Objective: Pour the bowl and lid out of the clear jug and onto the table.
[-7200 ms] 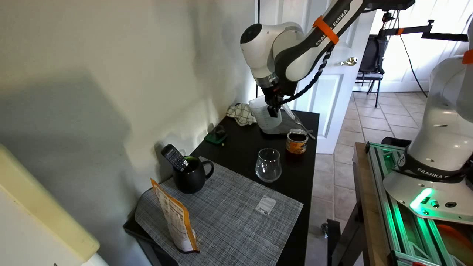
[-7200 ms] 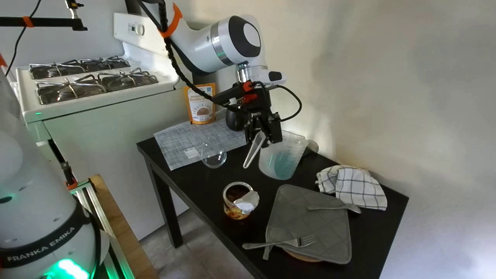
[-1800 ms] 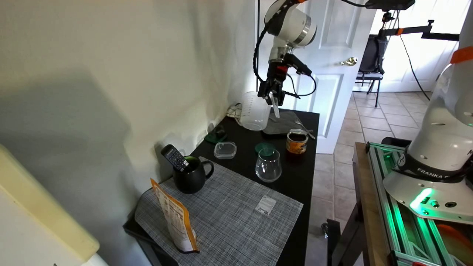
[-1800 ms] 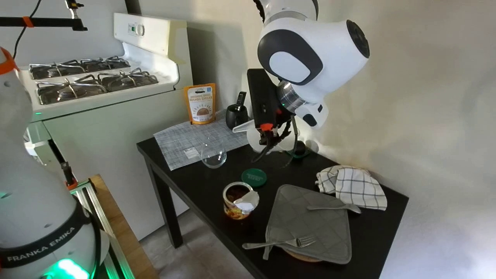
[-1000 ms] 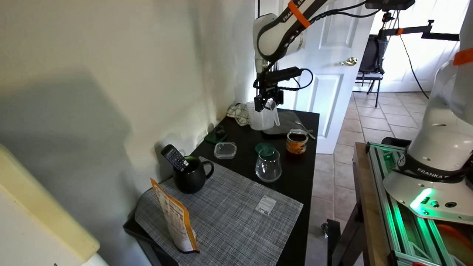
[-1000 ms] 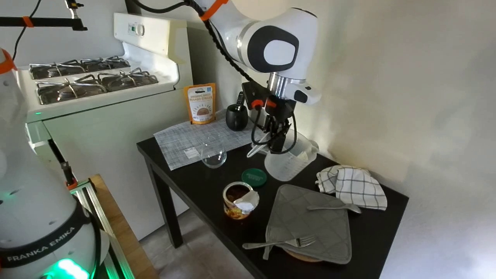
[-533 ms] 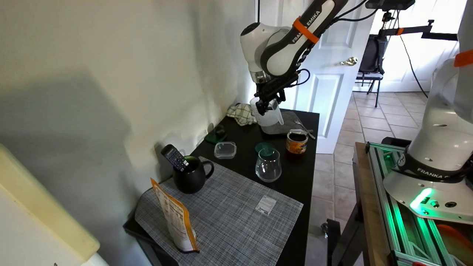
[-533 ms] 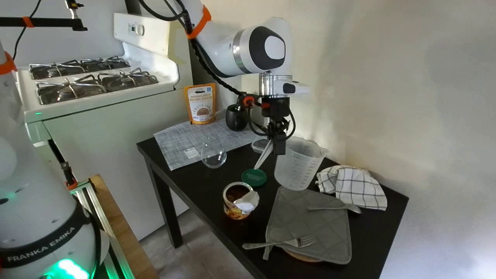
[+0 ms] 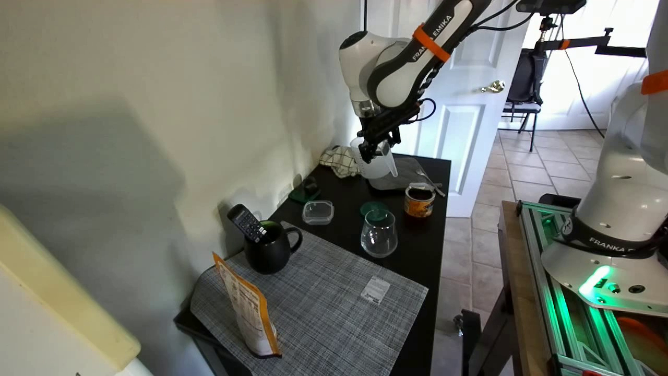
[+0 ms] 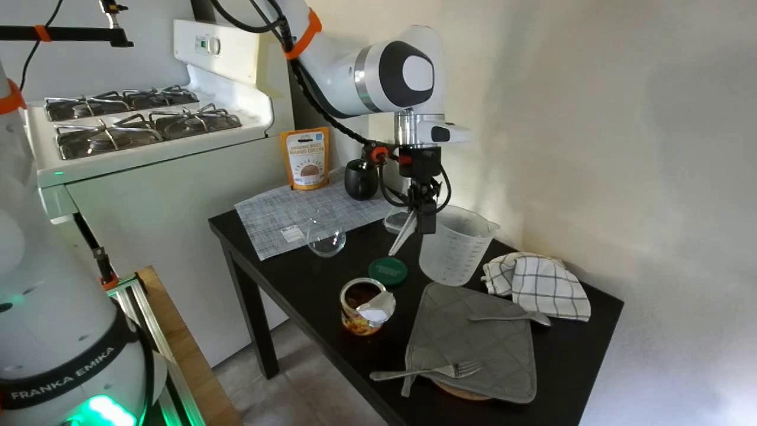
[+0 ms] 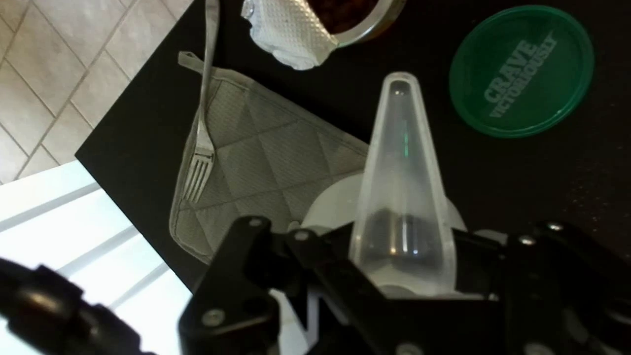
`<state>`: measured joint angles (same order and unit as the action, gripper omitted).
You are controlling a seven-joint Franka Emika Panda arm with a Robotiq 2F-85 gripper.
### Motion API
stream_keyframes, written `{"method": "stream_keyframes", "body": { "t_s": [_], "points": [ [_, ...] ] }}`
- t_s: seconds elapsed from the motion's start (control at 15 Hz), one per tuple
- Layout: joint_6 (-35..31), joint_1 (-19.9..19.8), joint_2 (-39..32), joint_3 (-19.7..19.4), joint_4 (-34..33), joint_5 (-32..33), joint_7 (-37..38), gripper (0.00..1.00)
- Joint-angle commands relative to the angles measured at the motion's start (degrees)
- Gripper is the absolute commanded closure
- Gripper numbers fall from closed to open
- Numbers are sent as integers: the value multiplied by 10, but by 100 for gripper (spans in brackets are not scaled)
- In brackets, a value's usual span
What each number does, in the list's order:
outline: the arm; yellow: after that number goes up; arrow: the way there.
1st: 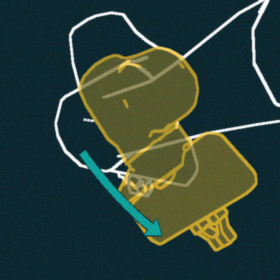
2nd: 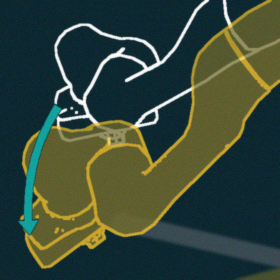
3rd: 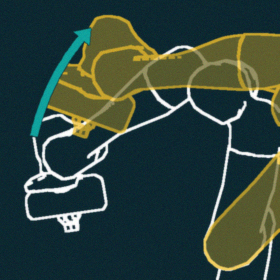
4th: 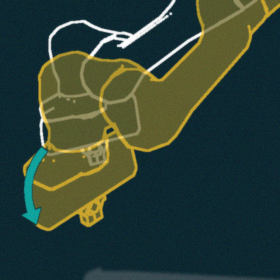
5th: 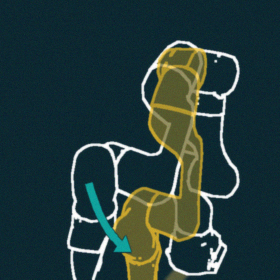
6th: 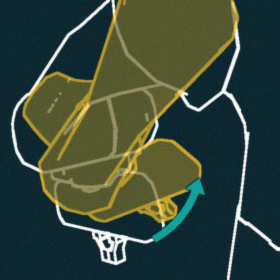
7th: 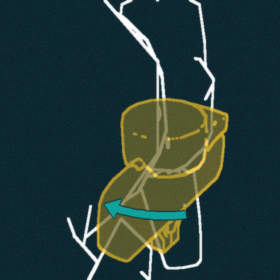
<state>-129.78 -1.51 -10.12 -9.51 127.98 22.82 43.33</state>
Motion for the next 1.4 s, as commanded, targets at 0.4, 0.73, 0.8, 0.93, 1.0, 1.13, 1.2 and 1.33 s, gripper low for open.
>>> {"method": "stream_keyframes", "body": {
  "t_s": [0.4,0.73,0.8,0.93,1.0,1.13,1.2,1.33],
  "points": [
    [-93,29,-6,10,50,59,99,100],
    [-143,36,-32,-5,48,143,200,100],
    [-157,35,-38,-8,45,155,212,100],
    [-178,34,-48,-12,41,164,223,100],
    [-190,33,-52,-15,40,165,225,100],
    [-216,28,-61,-14,41,145,211,100],
    [-230,26,-66,-14,40,137,202,100],
    [-254,23,-74,-13,40,118,183,100]
  ]
}}
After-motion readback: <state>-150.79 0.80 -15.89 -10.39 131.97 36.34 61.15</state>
